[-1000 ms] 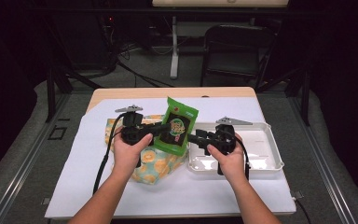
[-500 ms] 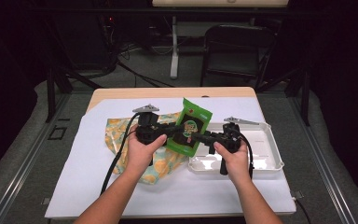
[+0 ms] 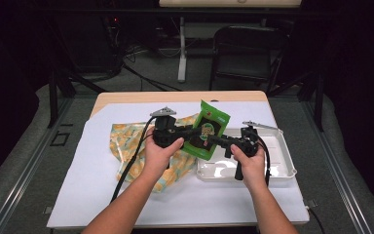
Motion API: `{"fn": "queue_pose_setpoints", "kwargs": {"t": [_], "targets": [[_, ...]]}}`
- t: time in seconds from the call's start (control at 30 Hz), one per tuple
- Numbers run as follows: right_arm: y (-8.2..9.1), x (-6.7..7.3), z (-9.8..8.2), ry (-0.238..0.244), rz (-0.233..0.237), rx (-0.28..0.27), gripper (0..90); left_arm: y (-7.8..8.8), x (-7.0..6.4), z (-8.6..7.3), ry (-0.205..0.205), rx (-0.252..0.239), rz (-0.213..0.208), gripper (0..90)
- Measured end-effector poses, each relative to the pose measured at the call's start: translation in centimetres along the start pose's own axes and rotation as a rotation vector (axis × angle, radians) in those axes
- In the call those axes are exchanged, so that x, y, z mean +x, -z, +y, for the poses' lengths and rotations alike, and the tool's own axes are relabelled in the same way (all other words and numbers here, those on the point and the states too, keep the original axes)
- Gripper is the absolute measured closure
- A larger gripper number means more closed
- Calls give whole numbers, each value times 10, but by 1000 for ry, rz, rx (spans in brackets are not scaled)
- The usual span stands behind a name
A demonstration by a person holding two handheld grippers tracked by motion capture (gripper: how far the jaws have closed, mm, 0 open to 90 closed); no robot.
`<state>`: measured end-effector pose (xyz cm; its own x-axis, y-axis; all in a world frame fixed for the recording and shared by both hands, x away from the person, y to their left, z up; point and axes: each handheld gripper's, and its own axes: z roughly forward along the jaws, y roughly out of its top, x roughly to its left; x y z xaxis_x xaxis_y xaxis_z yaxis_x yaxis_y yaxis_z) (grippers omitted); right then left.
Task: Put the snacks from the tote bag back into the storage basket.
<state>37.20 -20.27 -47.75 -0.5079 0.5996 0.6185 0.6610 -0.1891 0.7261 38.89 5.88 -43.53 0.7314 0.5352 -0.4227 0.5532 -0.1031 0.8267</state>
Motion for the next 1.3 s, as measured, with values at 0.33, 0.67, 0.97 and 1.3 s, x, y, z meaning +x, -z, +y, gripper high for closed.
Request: {"fn": "queue_pose_setpoints", "kwargs": {"t": [0.33, 0.67, 0.97, 1.3], "targets": [[9, -13, 5, -29, -39, -19, 584, -21, 4, 3, 5, 12, -5, 713], [21, -28, 8, -49, -113, -39, 826, -37, 10, 1, 20, 27, -16, 712], [27, -39, 8, -59, -173, -54, 892, -55, 11, -2, 32, 51, -14, 711], [31, -48, 8, -35, -231, -36, 898, -75, 14, -7, 49, 89, 10, 684]]}}
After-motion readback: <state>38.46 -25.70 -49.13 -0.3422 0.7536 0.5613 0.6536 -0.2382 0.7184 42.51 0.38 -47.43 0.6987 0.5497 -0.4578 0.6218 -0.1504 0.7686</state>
